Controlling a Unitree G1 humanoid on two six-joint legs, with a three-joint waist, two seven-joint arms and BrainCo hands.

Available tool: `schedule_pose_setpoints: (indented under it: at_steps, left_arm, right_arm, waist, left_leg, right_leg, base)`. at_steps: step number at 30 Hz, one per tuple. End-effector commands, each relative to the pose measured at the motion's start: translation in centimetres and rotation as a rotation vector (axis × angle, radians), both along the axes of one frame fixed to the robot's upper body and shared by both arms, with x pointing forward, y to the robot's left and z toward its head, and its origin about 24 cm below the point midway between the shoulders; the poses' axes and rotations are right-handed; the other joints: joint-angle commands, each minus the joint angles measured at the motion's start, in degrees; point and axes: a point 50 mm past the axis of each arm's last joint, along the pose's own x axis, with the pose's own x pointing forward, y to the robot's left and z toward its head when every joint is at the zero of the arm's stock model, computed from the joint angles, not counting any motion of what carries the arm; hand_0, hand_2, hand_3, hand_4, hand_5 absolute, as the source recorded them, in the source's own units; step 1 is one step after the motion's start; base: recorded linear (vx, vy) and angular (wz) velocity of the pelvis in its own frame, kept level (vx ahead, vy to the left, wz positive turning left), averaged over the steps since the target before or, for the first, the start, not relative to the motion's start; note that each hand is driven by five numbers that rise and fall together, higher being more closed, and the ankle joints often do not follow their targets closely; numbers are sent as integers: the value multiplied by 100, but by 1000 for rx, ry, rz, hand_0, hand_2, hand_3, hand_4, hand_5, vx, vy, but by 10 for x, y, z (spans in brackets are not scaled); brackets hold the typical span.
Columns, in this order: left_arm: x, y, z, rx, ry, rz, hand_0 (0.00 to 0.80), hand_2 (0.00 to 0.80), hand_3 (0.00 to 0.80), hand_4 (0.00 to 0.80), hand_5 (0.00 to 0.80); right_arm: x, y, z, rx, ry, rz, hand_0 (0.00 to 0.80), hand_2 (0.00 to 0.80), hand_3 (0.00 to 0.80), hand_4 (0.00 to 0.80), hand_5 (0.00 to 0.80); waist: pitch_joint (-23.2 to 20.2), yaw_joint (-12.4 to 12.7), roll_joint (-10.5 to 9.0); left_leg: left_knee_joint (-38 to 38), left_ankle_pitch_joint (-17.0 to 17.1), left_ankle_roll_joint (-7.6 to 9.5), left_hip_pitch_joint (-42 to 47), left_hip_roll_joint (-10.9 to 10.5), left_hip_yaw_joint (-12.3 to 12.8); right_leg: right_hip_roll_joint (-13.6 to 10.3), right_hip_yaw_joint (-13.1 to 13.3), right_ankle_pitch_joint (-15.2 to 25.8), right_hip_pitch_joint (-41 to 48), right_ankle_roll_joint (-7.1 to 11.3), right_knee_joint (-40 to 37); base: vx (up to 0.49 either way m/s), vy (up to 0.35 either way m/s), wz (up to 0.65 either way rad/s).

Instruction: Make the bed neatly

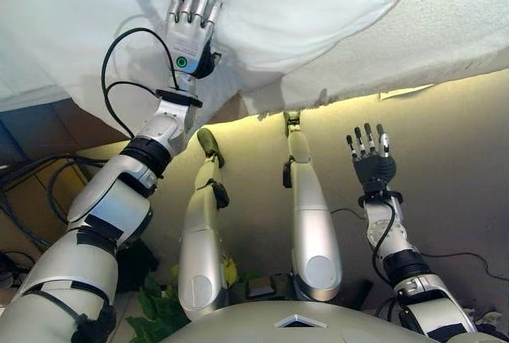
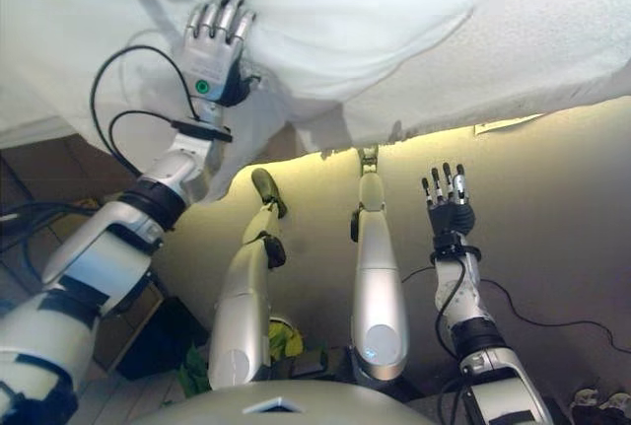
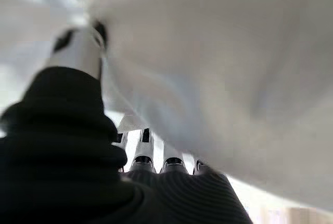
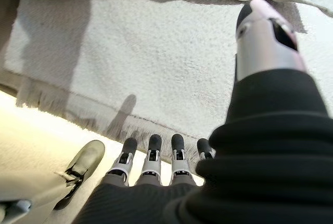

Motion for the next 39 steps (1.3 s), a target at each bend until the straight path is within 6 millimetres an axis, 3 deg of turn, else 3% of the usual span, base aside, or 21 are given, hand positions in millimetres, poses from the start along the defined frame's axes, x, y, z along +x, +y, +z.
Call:
schedule_pose_setpoints:
  at_steps: [1, 8, 14, 20, 31, 39]
  left_arm:
    - [4, 23, 5, -14, 23, 108, 800, 800, 800, 800, 800]
    - [-1, 31, -4, -78, 58, 75, 800, 800, 800, 800, 800]
    - [-14, 54, -37, -110, 142, 58, 800, 800, 800, 800, 800]
    - [-37, 71, -77, -56, 271, -24, 800, 800, 800, 800, 800]
    - [-99, 111, -148, -8, 592, -29, 800, 800, 800, 800, 800]
    - [-136, 159, -147, 41, 742, 38, 800, 800, 800, 800, 800]
  right_arm:
    - [-8, -8, 8, -33, -48, -32, 0, 0, 0, 0, 0]
    - [-20, -14, -1, -43, -22, -34, 0, 0, 0, 0, 0]
    - [-34, -28, -15, -54, 29, -49, 0, 0, 0, 0, 0]
    - [-50, -43, -27, -73, 81, -83, 0, 0, 0, 0, 0]
    - [-68, -58, -36, -137, 175, -129, 0, 0, 0, 0, 0]
    - [-89, -90, -42, -174, 238, -186, 0, 0, 0, 0, 0]
  waist:
    - [71, -111, -128]
    - [71, -98, -64]
    - [71, -6, -17]
    - [18, 84, 27]
    - [-923, 372, 210]
    - [-1337, 583, 400]
  left_leg:
    - [468, 372, -50, -500, 29, -388]
    - [489, 313, -61, -180, 30, -359]
    - [428, 241, -96, 567, 59, -395]
    - [280, 136, -121, 1485, 121, -424]
    - [6, -79, -117, 2471, 159, -482]
    - [-229, -165, -131, 2946, 146, -520]
  right_leg:
    - [-279, 37, -37, 60, 559, 276]
    - [-373, -50, -85, 364, 564, 328]
    - [-487, -244, -193, 1140, 545, 329]
    - [-559, -384, -333, 2070, 520, 242]
    - [-654, -668, -546, 3238, 487, -96]
    - [-643, -806, -625, 3829, 537, -371]
  base:
    - [7, 35, -2]
    - [6, 7, 0]
    - [59, 8, -2]
    - [95, 10, 9]
    - [142, 30, 9]
    - [95, 64, 8]
